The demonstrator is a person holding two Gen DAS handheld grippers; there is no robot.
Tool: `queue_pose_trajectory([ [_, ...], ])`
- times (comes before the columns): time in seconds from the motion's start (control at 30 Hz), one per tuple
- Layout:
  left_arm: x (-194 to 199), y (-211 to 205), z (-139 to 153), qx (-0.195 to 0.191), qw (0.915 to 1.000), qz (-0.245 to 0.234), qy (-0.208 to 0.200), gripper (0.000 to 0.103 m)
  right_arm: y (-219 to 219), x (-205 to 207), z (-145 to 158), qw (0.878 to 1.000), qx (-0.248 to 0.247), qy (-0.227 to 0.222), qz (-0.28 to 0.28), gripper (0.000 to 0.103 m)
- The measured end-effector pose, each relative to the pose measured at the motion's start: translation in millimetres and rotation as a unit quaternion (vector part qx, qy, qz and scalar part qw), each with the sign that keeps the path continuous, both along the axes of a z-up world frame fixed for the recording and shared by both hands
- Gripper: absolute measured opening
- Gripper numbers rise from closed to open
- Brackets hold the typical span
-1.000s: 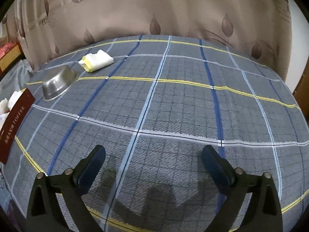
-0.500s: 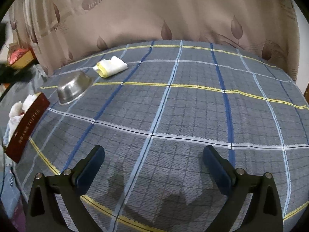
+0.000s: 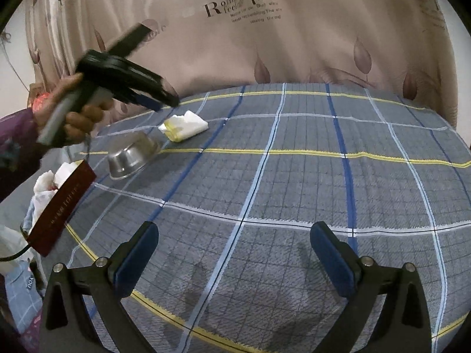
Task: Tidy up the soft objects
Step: 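Move the left tool toward the yellow-edged white cloth by the bowl, then grasp the yellow-edged white cloth with the left gripper and lift it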
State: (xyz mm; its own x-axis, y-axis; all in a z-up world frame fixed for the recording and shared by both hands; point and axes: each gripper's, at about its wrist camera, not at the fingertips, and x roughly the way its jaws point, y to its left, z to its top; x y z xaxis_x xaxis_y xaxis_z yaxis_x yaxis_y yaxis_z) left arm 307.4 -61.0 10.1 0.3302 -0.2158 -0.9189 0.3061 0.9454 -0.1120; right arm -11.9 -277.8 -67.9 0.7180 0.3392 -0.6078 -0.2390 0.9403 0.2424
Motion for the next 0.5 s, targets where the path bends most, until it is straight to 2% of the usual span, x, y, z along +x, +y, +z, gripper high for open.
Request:
queue_pose_trajectory([
  [0.17,17.6,-18.7,-24.7,0.058,0.9980,-0.020,0.017,0.057,1.0,-0.6,0.8,1.000,0.003,-0.004,0.008,0.102],
  [0.3,25.0,-23.9,-36.5,0.101,0.9946,-0.020,0.016,0.057,1.5,-1.0,1.8,1.000,0.004,-0.007,0.011,0.102],
  [0.4,31.0,-22.0,-47.6,0.090,0.9949,-0.016,0.041,0.057,1.4,-1.1,1.4,1.000,0.005,-0.007,0.011,0.102],
  [0.5,31.9,-20.5,-49.9,0.066,0.9967,-0.008,0.046,0.059,0.8,-1.6,1.7,1.000,0.006,-0.009,0.009,0.102],
])
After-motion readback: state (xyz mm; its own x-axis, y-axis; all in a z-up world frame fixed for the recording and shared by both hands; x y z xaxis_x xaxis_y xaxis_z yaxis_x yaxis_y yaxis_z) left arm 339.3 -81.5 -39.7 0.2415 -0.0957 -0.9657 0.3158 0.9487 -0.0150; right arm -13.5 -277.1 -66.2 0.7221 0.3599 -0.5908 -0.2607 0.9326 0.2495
